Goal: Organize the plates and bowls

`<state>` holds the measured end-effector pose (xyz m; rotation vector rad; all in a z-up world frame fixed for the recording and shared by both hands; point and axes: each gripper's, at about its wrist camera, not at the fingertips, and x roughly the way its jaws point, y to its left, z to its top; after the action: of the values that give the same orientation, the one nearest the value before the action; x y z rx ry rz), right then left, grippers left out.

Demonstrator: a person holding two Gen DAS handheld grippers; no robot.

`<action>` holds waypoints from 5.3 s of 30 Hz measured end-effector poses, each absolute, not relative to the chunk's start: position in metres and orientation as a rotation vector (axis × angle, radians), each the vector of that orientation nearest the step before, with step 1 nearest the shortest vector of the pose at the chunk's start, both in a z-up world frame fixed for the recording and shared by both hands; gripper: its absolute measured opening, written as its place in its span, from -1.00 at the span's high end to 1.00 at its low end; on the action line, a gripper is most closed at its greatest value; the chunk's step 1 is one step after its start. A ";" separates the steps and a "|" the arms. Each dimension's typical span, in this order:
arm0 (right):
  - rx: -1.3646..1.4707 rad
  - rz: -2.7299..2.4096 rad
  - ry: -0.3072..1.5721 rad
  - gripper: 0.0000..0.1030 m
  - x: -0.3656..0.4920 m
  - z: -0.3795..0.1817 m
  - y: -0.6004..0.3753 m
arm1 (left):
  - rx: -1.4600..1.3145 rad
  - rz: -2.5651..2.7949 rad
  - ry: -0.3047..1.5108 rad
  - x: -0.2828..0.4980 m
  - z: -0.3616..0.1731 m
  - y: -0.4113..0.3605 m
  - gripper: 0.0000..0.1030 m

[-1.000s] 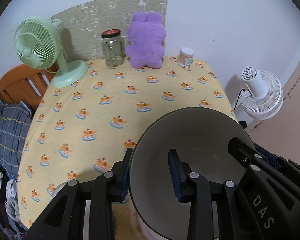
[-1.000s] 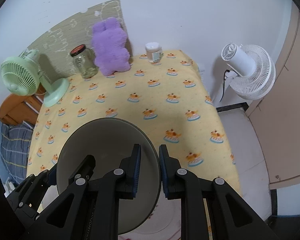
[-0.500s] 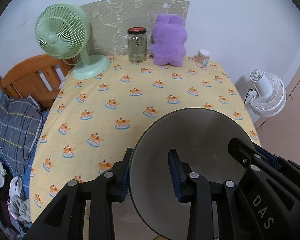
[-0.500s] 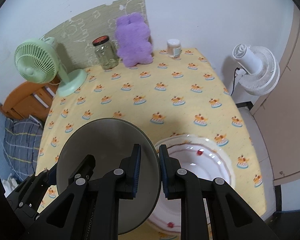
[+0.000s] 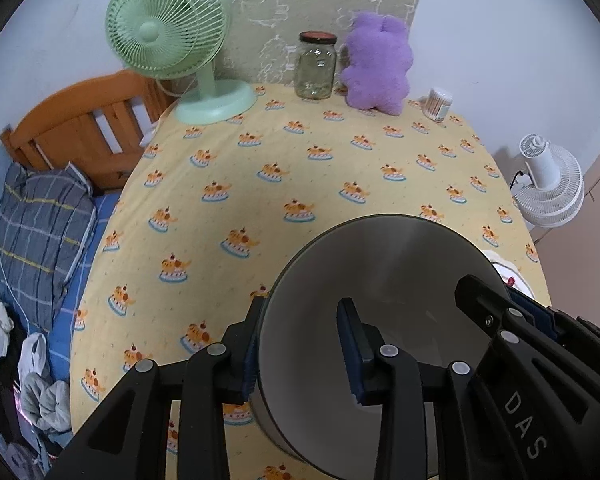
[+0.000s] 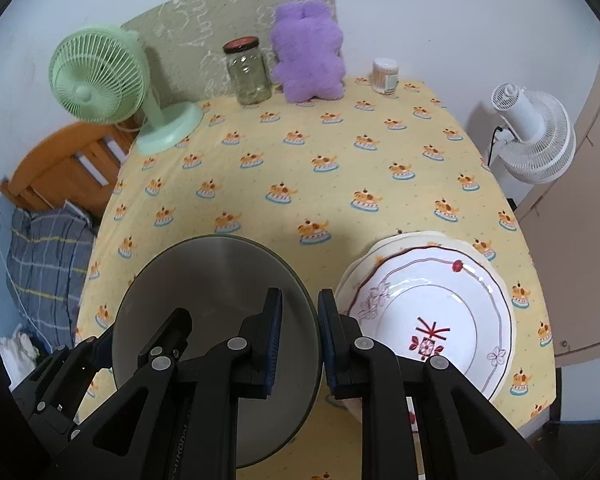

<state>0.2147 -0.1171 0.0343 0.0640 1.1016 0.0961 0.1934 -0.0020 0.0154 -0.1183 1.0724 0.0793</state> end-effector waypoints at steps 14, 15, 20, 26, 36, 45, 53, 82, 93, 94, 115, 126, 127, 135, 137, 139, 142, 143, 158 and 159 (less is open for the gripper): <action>0.032 0.118 1.147 0.57 0.203 0.027 -0.099 | -0.152 0.093 1.115 0.178 0.007 0.015 0.34; 0.034 0.117 1.151 0.57 0.202 0.025 -0.098 | -0.152 0.092 1.117 0.178 0.005 0.015 0.34; 0.027 0.110 1.176 0.57 0.202 0.014 -0.097 | -0.152 0.094 1.147 0.177 -0.008 0.015 0.34; 0.022 0.102 1.209 0.57 0.205 -0.001 -0.095 | -0.154 0.085 1.176 0.182 -0.022 0.015 0.34; 0.019 0.099 1.211 0.58 0.212 -0.006 -0.101 | -0.161 0.079 1.178 0.189 -0.027 0.010 0.28; -0.015 0.111 1.193 0.58 0.215 -0.009 -0.096 | -0.164 0.076 1.184 0.190 -0.032 0.011 0.28; 0.005 0.109 1.214 0.54 0.213 -0.019 -0.099 | -0.160 0.046 1.200 0.187 -0.035 0.009 -0.13; 0.128 0.285 1.274 -0.29 0.230 -0.033 -0.135 | -0.204 0.128 1.202 0.185 -0.030 0.011 -0.65; 0.193 0.439 1.345 0.07 0.244 -0.054 -0.136 | -0.188 0.263 1.235 0.180 -0.032 0.009 -0.65; 0.188 0.447 1.352 0.13 0.245 -0.056 -0.136 | -0.186 0.271 1.239 0.179 -0.032 0.009 -0.65; 0.169 0.389 1.350 0.44 0.236 -0.059 -0.119 | -0.169 0.027 1.225 0.191 -0.051 0.017 -0.53; 0.154 0.260 1.328 0.38 0.226 -0.058 -0.113 | -0.245 -0.193 1.223 0.196 -0.063 0.019 -0.22; 0.152 0.258 1.326 0.37 0.226 -0.058 -0.112 | -0.246 -0.200 1.221 0.196 -0.064 0.019 -0.23; 0.132 0.251 1.320 0.32 0.227 -0.060 -0.110 | -0.281 -0.226 1.229 0.193 -0.065 0.020 -0.11; 0.120 0.250 1.325 0.32 0.227 -0.059 -0.108 | -0.280 -0.220 1.239 0.193 -0.063 0.020 -0.09; 0.117 0.250 1.327 0.31 0.226 -0.058 -0.106 | -0.286 -0.216 1.249 0.191 -0.063 0.022 -0.08; 0.122 0.253 1.332 0.31 0.223 -0.056 -0.105 | -0.296 -0.216 1.270 0.188 -0.061 0.024 -0.08; 0.125 0.252 1.336 0.31 0.222 -0.055 -0.105 | -0.294 -0.217 1.275 0.187 -0.061 0.024 -0.08; 0.176 0.170 1.287 0.31 0.197 -0.023 -0.110 | -0.245 -0.296 1.240 0.176 -0.032 0.020 -0.08; 0.180 0.167 1.283 0.31 0.195 -0.020 -0.112 | -0.240 -0.297 1.237 0.176 -0.030 0.018 -0.08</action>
<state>0.1951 -0.1121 -0.0204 0.1805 1.2826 0.1667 0.1758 0.0180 -0.0304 -0.2397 1.2369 -0.2968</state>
